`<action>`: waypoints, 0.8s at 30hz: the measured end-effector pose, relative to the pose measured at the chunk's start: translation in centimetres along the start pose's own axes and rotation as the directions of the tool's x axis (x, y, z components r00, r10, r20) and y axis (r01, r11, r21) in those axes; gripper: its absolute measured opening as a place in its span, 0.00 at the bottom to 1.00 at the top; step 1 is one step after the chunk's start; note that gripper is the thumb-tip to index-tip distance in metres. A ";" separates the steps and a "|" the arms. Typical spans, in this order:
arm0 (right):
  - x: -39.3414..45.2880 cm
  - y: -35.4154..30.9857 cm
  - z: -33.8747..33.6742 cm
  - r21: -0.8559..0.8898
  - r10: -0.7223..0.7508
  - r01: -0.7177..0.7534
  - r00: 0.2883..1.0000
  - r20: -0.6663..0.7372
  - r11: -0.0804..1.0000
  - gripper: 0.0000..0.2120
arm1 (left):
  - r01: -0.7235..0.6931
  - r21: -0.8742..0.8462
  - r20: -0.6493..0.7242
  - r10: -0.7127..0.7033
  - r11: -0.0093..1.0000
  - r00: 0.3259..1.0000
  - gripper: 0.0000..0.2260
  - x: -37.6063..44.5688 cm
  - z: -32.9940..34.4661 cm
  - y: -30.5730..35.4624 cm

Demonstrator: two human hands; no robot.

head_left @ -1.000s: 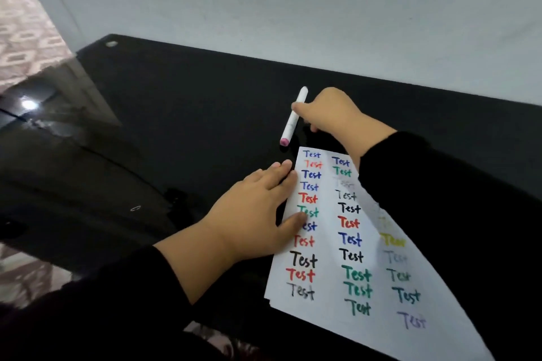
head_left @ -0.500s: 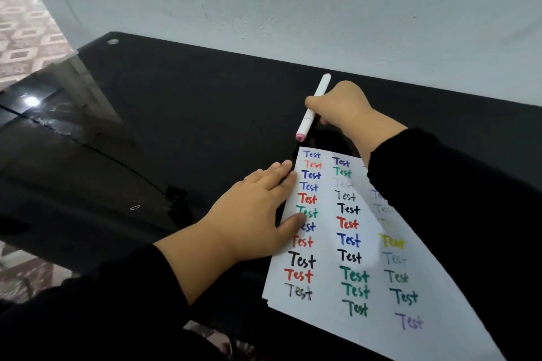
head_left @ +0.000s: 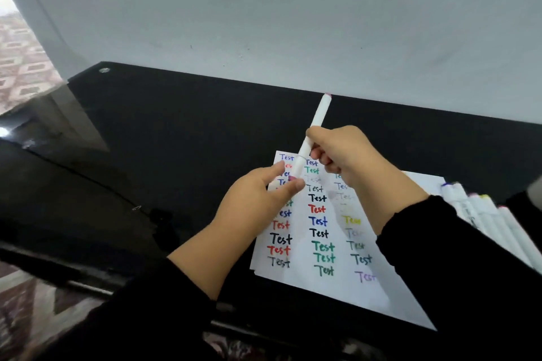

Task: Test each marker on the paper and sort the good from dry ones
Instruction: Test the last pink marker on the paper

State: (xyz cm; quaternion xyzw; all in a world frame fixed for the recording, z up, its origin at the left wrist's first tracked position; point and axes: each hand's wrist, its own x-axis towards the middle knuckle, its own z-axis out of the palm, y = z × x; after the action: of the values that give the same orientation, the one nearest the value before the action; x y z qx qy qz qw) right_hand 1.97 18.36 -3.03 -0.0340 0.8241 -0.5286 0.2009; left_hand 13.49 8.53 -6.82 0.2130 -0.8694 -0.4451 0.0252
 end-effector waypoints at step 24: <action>-6.4 6.9 -2.7 0.363 -0.059 0.111 0.987 -0.152 0.925 0.12 | -0.109 0.182 0.085 0.095 0.977 0.992 0.17 -2.9 3.1 2.2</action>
State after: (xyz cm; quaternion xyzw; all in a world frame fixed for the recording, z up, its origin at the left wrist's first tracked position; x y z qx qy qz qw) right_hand 7.90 25.40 -6.29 0.0054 0.7192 -0.6838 0.1231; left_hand 14.61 13.19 -6.52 0.1524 -0.9173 -0.3677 -0.0048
